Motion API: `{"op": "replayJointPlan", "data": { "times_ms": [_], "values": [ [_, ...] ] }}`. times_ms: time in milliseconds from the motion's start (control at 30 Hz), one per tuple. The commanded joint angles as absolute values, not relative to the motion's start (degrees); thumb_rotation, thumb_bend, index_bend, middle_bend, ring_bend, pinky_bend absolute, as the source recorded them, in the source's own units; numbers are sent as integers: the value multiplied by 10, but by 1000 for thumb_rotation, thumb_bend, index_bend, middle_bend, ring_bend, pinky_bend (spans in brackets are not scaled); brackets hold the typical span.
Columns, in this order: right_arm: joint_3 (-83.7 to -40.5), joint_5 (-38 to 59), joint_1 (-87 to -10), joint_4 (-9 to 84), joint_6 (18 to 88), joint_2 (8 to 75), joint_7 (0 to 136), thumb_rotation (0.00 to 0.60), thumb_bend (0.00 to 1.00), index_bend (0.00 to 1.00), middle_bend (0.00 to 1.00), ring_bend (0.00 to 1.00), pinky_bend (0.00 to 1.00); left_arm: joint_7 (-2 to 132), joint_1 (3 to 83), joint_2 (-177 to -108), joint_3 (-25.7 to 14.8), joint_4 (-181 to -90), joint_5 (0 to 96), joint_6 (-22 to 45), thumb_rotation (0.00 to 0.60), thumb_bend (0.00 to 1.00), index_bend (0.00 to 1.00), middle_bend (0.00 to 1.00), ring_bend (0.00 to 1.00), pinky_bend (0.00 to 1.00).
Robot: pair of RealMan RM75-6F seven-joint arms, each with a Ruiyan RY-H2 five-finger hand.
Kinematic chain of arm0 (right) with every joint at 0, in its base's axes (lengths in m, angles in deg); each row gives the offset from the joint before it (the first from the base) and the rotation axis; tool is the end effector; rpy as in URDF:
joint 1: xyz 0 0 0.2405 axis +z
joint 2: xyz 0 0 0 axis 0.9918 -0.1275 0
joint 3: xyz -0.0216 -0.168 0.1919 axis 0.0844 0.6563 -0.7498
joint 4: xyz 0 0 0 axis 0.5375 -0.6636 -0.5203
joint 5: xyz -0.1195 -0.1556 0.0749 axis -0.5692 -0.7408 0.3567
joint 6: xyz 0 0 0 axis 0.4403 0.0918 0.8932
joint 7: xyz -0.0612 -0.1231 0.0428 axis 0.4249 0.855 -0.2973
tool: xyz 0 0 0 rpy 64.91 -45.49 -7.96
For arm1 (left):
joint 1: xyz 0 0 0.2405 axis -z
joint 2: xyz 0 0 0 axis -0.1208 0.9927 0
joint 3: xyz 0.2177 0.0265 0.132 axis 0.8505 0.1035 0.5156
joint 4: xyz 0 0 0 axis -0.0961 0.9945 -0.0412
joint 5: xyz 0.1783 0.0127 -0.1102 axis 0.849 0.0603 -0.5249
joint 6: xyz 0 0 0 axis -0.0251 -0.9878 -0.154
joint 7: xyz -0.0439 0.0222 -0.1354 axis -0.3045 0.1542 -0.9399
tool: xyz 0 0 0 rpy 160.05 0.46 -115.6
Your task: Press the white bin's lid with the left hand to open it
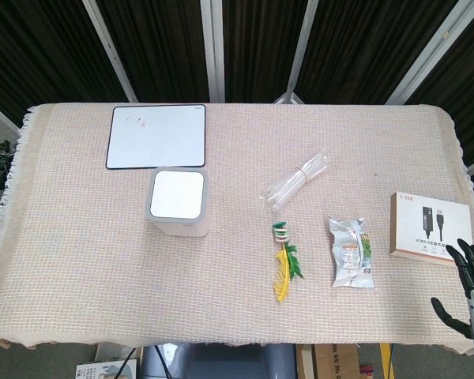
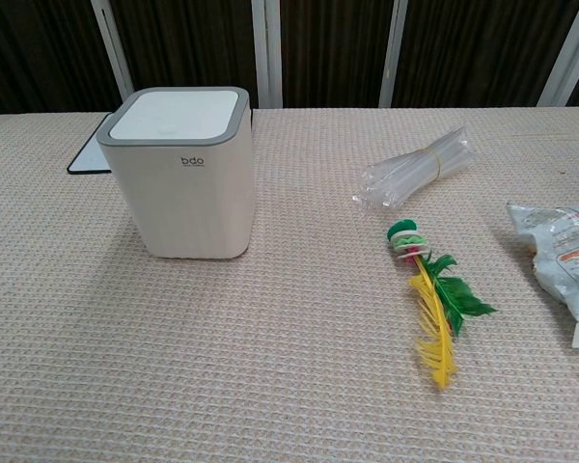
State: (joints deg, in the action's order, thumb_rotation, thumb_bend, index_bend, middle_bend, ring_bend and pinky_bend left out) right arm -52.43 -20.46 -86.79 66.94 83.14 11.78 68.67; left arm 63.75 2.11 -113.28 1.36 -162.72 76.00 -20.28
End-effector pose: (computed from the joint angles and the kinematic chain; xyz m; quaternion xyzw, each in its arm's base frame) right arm -0.2838 -0.1252 0.2080 0.5779 -0.3748 0.4078 0.5994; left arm -0.3035 0.1228 0.2183 -0.5527 -0.3653 -0.3903 0.6393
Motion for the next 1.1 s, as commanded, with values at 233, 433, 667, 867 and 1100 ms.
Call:
{"op": "replayJointPlan", "data": {
  "times_ms": [233, 433, 667, 867, 1100],
  "values": [
    [-521, -209, -868, 668, 830, 115, 682, 600, 268, 117, 56, 19, 0, 632, 26, -1130, 17, -1628, 765, -193, 600, 175, 256, 231, 78, 115],
    [-520, -209, -871, 671, 833, 113, 682, 600, 268, 117, 56, 18, 0, 617, 39, -1127, 9, -1622, 773, -187, 600, 175, 251, 294, 158, 170],
    [-520, -206, -869, 671, 829, 110, 675, 600, 268, 117, 56, 19, 0, 639, 101, -1092, -34, -1670, 776, -142, 600, 243, 230, 538, 440, 461],
    [-520, -205, -868, 672, 824, 111, 680, 600, 268, 117, 56, 19, 2, 679, 206, -1036, -82, -1754, 751, -11, 600, 445, 230, 754, 642, 592],
    [-517, -203, -866, 677, 815, 115, 699, 600, 269, 117, 56, 19, 11, 765, 302, -1017, -108, -1823, 682, 129, 600, 637, 229, 867, 739, 637]
  ]
}}
